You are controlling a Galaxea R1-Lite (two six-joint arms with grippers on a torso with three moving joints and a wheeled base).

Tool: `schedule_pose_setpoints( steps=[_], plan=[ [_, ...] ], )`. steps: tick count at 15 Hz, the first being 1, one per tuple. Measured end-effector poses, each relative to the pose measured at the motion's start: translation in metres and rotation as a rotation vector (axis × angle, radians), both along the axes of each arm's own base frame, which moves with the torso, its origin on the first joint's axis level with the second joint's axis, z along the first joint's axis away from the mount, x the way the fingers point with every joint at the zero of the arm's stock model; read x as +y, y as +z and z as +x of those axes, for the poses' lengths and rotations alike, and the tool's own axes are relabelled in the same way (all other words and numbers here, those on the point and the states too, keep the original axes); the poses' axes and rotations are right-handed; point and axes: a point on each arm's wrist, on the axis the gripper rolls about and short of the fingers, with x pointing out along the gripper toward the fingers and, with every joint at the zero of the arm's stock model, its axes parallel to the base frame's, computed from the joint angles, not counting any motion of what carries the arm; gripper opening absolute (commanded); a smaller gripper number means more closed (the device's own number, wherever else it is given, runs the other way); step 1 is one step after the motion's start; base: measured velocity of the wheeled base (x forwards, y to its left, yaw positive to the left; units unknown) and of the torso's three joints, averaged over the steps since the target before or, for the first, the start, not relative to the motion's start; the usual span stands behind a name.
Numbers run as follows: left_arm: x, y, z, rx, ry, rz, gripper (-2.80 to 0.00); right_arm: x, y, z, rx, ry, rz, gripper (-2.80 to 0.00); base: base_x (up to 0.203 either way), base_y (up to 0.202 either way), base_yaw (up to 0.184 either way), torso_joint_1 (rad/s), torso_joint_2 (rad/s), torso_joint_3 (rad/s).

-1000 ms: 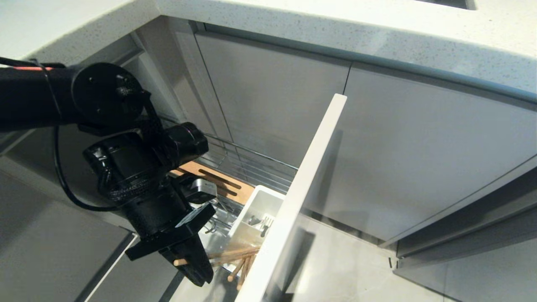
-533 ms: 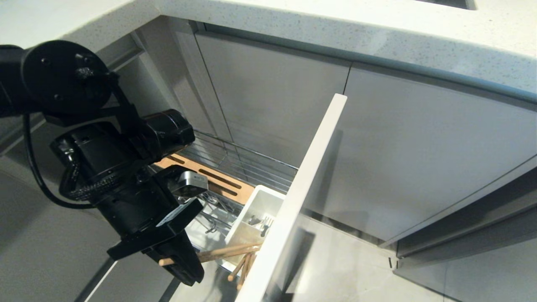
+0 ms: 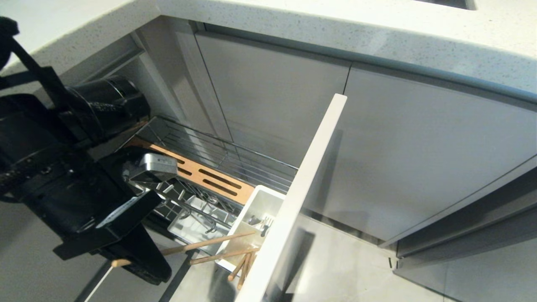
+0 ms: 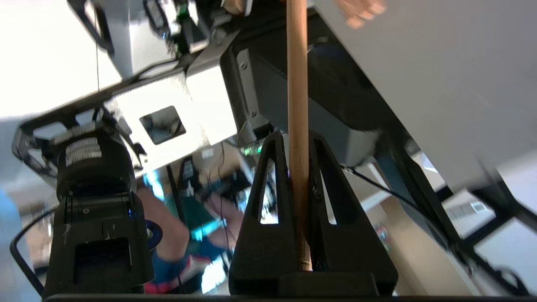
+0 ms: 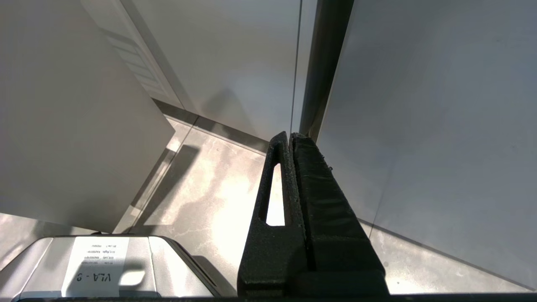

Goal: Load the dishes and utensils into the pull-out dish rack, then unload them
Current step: Take the chopsticks out of the cupboard

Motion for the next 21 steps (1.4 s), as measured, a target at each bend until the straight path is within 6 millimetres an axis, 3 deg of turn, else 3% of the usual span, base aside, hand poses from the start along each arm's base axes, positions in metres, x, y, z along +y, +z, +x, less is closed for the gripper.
schedule_pose_setpoints(
  steps=[6,10,17,21],
  plan=[
    [0.016,0.041,-0.038,-0.192,-0.039,-0.117,-2.8,0.0,0.0,0.0,0.0,0.0,0.0,-2.8,0.0,0.0,0.0,0.0,0.0,0.0],
    [0.037,0.067,-0.073,-0.34,-0.046,-0.204,-2.8,0.0,0.0,0.0,0.0,0.0,0.0,-2.8,0.0,0.0,0.0,0.0,0.0,0.0],
    [0.095,0.089,-0.162,-0.714,-0.109,-0.315,-2.8,0.0,0.0,0.0,0.0,0.0,0.0,-2.8,0.0,0.0,0.0,0.0,0.0,0.0],
    [0.113,0.097,-0.212,-1.025,0.018,-0.34,-2.8,0.0,0.0,0.0,0.0,0.0,0.0,-2.8,0.0,0.0,0.0,0.0,0.0,0.0]
  ],
)
